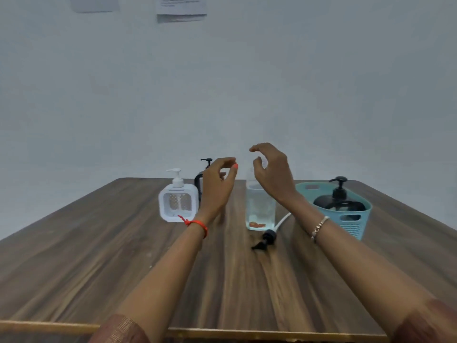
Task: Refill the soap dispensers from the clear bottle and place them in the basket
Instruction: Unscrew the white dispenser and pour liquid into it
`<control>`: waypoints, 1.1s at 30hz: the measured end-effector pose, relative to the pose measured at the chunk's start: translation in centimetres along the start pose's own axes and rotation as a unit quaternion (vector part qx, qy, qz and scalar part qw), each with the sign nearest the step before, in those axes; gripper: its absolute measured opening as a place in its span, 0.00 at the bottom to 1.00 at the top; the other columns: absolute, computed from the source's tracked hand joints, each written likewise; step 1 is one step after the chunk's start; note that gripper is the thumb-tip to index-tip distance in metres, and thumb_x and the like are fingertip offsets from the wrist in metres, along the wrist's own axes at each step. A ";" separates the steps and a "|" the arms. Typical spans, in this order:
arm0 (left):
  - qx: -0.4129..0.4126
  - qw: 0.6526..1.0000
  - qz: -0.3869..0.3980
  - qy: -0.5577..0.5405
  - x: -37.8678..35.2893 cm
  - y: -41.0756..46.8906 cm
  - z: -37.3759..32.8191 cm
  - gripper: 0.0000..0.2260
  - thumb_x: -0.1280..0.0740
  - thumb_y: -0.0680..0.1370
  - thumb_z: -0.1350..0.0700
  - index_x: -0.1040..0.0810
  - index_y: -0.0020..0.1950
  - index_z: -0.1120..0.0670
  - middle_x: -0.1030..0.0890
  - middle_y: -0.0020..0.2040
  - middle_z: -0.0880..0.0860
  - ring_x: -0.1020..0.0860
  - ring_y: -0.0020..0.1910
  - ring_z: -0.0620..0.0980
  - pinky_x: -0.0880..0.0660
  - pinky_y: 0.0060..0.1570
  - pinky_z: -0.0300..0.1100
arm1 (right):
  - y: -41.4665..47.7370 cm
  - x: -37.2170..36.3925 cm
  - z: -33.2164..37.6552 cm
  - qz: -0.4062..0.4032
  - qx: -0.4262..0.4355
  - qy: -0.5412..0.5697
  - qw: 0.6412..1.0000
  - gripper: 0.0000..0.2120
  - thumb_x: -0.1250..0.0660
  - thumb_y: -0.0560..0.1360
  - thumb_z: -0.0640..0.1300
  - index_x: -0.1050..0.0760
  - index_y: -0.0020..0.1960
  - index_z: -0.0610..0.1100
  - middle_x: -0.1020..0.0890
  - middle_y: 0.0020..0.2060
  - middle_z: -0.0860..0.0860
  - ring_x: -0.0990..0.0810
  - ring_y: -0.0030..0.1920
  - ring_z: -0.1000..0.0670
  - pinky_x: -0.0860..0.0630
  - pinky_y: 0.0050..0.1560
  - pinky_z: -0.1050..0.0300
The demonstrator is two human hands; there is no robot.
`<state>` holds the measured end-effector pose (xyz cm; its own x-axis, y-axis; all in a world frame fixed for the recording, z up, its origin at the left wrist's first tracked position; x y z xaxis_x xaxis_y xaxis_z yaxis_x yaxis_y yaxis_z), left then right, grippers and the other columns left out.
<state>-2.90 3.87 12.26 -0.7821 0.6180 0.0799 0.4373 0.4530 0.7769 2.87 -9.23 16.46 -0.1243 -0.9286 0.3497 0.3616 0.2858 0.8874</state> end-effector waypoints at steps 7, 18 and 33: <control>0.121 0.991 -0.027 0.043 6.4 -0.2 7.8 0.20 0.34 0.77 0.55 0.31 0.68 0.57 0.29 0.68 0.51 0.32 0.67 0.46 0.38 0.64 0.32 | -0.9 -10.2 2.0 0.116 -0.037 0.037 0.992 0.15 0.40 0.73 0.35 0.26 0.59 0.38 0.24 0.57 0.44 0.24 0.57 0.44 0.29 0.61 0.47; 0.296 0.952 -0.007 0.074 9.8 -0.1 25.1 0.45 0.33 0.59 0.31 0.33 0.67 0.59 0.28 0.66 0.58 0.30 0.66 0.57 0.32 0.65 0.59 | -4.5 -22.7 -3.2 0.302 -0.212 0.089 0.925 0.31 0.33 0.74 0.42 0.42 0.72 0.40 0.35 0.71 0.44 0.36 0.70 0.46 0.37 0.63 0.59; 0.268 0.963 0.004 -0.020 9.5 -0.3 20.8 0.13 0.29 0.73 0.53 0.29 0.54 0.51 0.22 0.54 0.52 0.22 0.52 0.51 0.24 0.55 0.47 | -4.3 -24.5 -5.0 0.278 -0.291 0.200 0.893 0.20 0.36 0.76 0.37 0.34 0.66 0.42 0.25 0.53 0.50 0.26 0.51 0.51 0.27 0.51 0.57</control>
<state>-1.19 22.94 -0.19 -0.7651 0.6419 0.0514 0.6173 0.7085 0.3420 8.94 11.12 2.60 0.5223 -0.7244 0.4500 0.6981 0.6662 0.2622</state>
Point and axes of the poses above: each hand's wrist, its own y-axis towards the middle knuckle, its own x-axis out of the back of the hand, z = x × y, the point moved 9 cm from there along y, towards the middle knuckle
